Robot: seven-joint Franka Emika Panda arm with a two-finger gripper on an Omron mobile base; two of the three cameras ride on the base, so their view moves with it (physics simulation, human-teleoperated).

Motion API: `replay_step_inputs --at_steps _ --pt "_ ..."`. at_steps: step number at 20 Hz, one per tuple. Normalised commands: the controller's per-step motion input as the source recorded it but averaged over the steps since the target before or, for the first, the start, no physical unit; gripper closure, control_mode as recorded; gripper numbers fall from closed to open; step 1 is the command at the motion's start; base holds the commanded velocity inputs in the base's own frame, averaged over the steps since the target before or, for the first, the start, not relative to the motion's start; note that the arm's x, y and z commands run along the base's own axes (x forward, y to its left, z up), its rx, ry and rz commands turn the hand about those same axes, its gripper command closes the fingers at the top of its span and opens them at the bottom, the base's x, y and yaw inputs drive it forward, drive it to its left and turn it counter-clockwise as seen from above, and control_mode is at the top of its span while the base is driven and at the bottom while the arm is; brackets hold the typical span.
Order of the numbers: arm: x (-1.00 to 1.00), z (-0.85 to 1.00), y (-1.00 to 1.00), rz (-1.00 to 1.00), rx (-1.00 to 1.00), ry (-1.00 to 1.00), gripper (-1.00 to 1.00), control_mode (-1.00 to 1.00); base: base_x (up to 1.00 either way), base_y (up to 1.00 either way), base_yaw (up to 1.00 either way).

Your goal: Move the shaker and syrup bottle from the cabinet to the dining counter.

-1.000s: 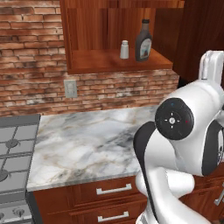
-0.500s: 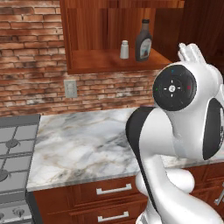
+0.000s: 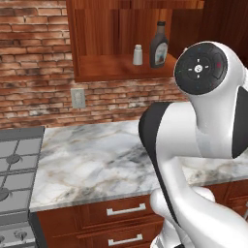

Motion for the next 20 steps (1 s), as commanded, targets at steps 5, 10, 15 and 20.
replay_step_inputs --at_steps 5,10,15,20 --pt "0.51 -0.01 0.00 0.08 -0.16 0.02 -1.00 -1.00 0.00 0.00 0.00" --pt "0.62 -0.01 0.01 0.03 -0.09 0.05 -1.00 -1.00 0.00 0.00 0.00" --pt "0.65 0.00 0.08 0.01 -0.08 0.06 -1.00 -1.00 0.00 0.00 0.00" --pt "0.56 0.00 0.23 0.00 -0.08 0.00 -1.00 -1.00 0.00 0.00 0.00"
